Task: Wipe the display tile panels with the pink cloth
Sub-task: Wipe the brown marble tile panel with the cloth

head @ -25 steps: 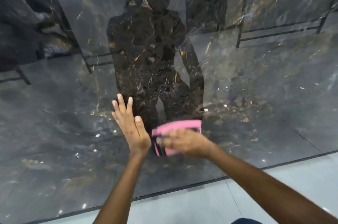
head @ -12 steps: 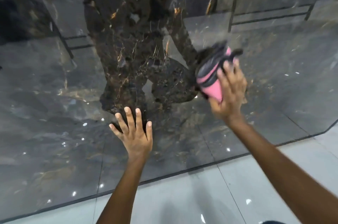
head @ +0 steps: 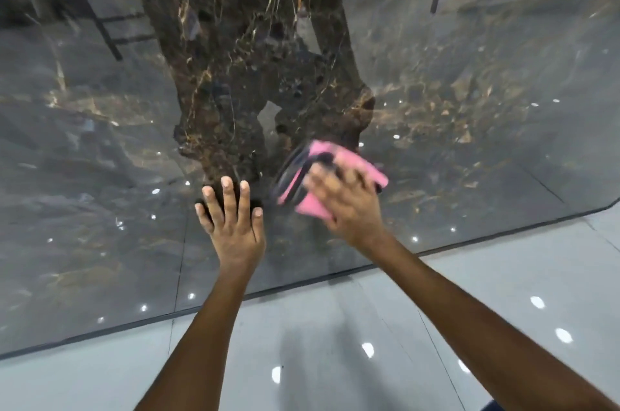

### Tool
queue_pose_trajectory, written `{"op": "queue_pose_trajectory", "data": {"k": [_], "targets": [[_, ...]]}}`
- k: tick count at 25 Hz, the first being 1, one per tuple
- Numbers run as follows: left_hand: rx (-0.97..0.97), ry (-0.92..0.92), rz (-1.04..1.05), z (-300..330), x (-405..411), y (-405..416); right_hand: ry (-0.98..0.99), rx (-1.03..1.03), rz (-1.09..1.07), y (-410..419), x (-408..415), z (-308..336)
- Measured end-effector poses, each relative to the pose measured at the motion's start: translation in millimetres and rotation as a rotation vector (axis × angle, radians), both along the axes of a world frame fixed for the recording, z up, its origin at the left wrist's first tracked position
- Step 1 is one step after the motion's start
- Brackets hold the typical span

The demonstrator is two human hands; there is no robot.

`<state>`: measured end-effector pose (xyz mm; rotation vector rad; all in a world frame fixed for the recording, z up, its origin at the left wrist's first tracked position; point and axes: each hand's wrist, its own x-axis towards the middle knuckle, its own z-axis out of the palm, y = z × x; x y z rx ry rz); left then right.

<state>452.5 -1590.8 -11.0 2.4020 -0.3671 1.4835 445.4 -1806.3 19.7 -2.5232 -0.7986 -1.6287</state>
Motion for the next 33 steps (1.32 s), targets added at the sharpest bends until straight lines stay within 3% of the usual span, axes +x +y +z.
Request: {"op": "queue_pose_trajectory", "data": {"k": [3,5,7,9,10,14,15,16,18,19,20,22,24,26,27,28,29,31,32,33], "targets": [[0.007,-0.009,-0.007,-2,0,4,0.315,-0.737,-0.053,-32,-23,-117],[0.02,-0.013,0.008,-1,2,2,0.379,-0.934,-0.056,-56,-33,-137],[0.027,-0.023,0.033,0,5,-1,0.313,-0.905,0.011,-65,-25,-109],[0.026,-0.05,0.046,-3,6,-2,0.16,-0.663,0.051,-80,-13,-57],[0.022,-0.063,0.049,-5,6,-2,0.13,-0.439,0.032,-88,-11,-38],[-0.018,-0.076,0.056,-8,7,-6,0.259,1.118,-0.054,-104,-22,-37],[-0.02,-0.077,0.056,-8,7,-7,0.294,1.403,-0.119,-107,-17,-48],[-0.02,-0.071,0.058,-8,7,-7,0.458,1.581,-0.175,-112,-11,-53],[-0.022,-0.059,0.049,-7,6,-6,1.075,1.806,-0.091,-87,-6,-54],[-0.025,-0.054,0.043,-7,5,-6,1.07,2.036,-0.125,-60,-7,-54],[-0.026,-0.049,0.038,-7,4,-5,0.947,2.163,-0.288,-32,-7,-50],[-0.011,-0.036,0.033,-6,2,-3,0.768,2.374,-0.136,21,-8,-22],[0.018,-0.022,0.026,-3,2,-1,0.592,2.368,0.001,36,-8,8],[0.04,-0.013,0.031,-3,0,0,0.248,2.246,-0.122,-8,-5,2],[0.049,-0.019,0.038,-4,0,0,0.185,2.23,-0.184,-45,2,-12],[0.05,-0.02,0.045,-5,1,-1,0.282,2.221,-0.208,-73,13,-45],[0.045,-0.014,0.046,-5,2,-1,0.531,2.176,-0.16,-85,11,-64],[0.039,-0.018,0.044,-5,3,-1,0.953,1.903,0.248,-85,29,-111],[0.038,-0.02,0.048,-5,3,-1,0.774,2.138,-0.217,-77,36,-127],[0.034,-0.021,0.047,-6,3,-1,0.715,2.201,-0.371,-70,15,-126]]}}
